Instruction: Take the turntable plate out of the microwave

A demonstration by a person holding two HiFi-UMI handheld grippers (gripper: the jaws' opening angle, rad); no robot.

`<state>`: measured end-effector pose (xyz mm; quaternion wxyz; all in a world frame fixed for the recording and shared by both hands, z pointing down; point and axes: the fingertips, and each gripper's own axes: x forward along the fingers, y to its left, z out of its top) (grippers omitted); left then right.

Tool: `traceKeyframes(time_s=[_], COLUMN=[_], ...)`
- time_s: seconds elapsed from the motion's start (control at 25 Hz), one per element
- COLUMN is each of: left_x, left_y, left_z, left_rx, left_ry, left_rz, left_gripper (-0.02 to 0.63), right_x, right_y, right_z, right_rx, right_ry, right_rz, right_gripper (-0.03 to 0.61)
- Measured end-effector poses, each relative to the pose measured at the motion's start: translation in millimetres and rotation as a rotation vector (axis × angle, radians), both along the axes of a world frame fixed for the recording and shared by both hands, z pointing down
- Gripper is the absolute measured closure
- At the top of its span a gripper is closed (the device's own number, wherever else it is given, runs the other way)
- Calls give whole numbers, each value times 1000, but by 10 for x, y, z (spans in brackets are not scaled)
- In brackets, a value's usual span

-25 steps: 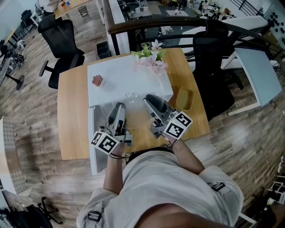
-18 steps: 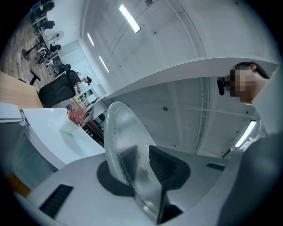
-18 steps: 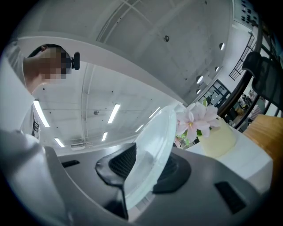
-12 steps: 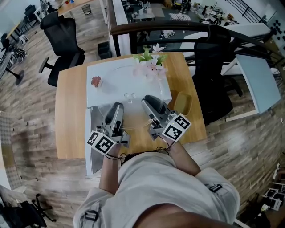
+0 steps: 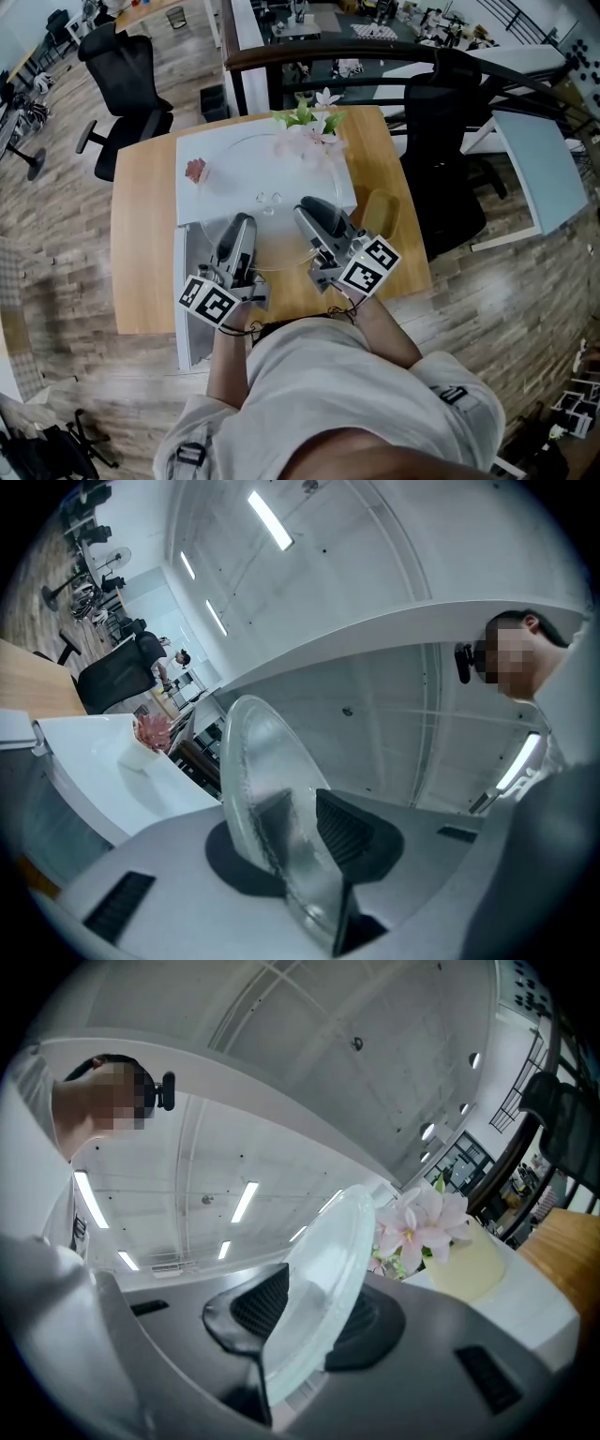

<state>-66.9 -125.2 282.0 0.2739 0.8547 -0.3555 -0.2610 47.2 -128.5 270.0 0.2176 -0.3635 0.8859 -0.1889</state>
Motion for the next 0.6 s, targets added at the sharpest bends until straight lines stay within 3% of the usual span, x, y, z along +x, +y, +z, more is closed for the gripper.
traceKeyframes(time_s=[0.6], left_x=[65], left_y=[28], left_z=[18], left_rx=[-7], left_ry=[0], left_rz=[2], left_gripper=[515], right_x=[63], right_y=[29], right_z=[11], right_rx=[1], right_ry=[12], right_rz=[0], right_gripper=[469])
